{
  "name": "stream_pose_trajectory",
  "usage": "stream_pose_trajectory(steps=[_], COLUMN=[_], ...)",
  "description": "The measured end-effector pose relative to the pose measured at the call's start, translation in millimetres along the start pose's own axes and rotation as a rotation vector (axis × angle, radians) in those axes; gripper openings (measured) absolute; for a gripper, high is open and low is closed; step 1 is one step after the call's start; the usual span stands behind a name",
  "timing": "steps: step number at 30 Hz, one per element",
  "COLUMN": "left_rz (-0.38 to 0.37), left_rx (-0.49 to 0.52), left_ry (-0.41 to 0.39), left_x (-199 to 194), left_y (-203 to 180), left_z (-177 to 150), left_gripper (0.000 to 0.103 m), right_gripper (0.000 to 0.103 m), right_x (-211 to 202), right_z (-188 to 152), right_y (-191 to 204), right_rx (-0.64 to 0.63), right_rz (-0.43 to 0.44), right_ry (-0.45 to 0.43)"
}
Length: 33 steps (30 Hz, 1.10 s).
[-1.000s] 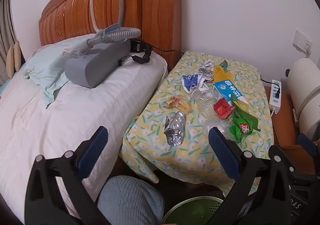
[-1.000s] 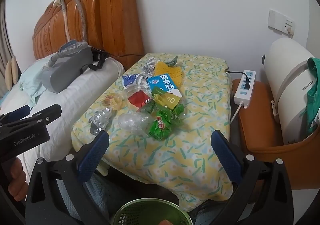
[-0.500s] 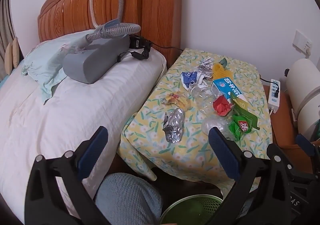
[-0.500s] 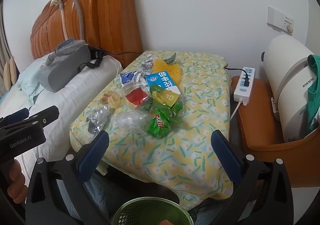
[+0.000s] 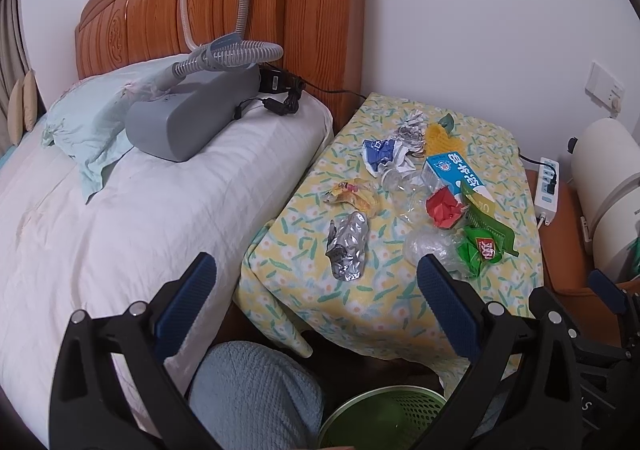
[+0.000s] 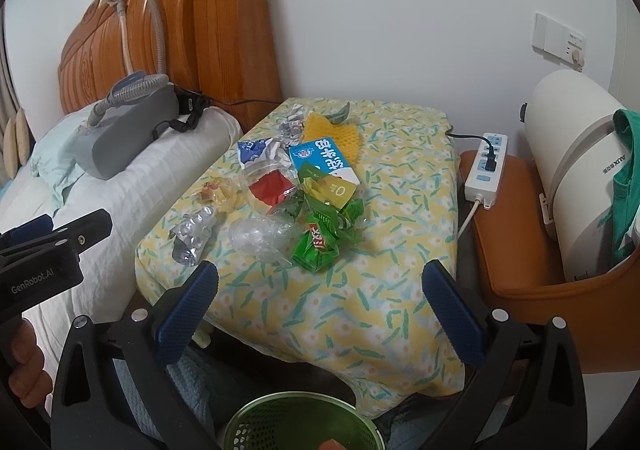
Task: Collect trash
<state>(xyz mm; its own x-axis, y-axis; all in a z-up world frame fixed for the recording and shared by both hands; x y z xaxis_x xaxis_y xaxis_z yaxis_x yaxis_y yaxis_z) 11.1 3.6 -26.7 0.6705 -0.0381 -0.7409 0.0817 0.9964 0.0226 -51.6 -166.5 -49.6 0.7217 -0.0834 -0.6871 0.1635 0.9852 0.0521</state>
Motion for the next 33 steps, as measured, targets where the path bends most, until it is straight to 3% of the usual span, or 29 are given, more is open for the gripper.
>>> stream_pose_trajectory(steps=[33], left_rz=[0.003], left_rx=[-0.003], left_ry=[0.003], left_x=[-0.5], left_y=[0.3], left_z=[-1.4], left_gripper=[0.096], right_gripper=[0.101], right_x=[0.5], right_z=[-1.0], right_y=[-1.5], right_rx=[0.003], right_rz=[-0.011], right_ry=[0.011])
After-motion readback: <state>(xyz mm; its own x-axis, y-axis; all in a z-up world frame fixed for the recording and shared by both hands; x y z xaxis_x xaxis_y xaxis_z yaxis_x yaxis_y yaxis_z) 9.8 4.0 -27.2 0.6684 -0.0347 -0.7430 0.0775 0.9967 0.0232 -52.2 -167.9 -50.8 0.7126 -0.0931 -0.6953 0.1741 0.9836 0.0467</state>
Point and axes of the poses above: each gripper's, at about its wrist camera, not at the fingertips, and x roughly the way its jaws point, y to its left, z to its top, the point moved 2 cm from there along x, roughly the way its jaws point, and after that the axes turned 2 degrees about y, right-handed, at the moved point
